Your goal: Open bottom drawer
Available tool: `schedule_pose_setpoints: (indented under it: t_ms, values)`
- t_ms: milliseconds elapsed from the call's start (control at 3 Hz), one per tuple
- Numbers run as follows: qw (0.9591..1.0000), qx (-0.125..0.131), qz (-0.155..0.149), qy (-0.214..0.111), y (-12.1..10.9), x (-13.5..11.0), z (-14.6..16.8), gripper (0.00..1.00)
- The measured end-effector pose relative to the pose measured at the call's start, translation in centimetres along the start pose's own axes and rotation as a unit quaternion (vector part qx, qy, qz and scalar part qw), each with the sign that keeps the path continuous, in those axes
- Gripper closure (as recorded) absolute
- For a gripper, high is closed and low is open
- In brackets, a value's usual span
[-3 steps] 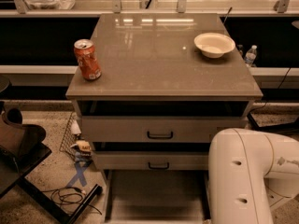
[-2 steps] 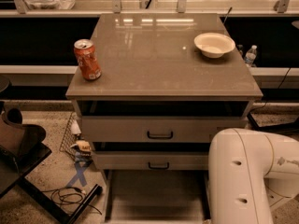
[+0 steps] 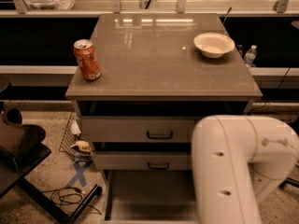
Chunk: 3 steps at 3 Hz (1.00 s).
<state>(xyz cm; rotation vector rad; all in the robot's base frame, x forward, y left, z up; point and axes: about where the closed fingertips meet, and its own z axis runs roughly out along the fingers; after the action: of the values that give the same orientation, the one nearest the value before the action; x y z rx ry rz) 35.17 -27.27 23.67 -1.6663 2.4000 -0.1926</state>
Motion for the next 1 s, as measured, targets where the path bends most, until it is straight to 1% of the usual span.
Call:
schedule_pose_setpoints:
  t_ms: [333,667,1000]
  values:
    - [0.9984,0.028,-0.005,0.048,-2.4,0.3,-5.4,1.00]
    - [0.9972,0.049,-0.013,0.055,-4.2,0.1,-8.8,1.00]
    - [0.9970,0.052,-0.015,0.055,-4.5,0.1,-9.4,1.00]
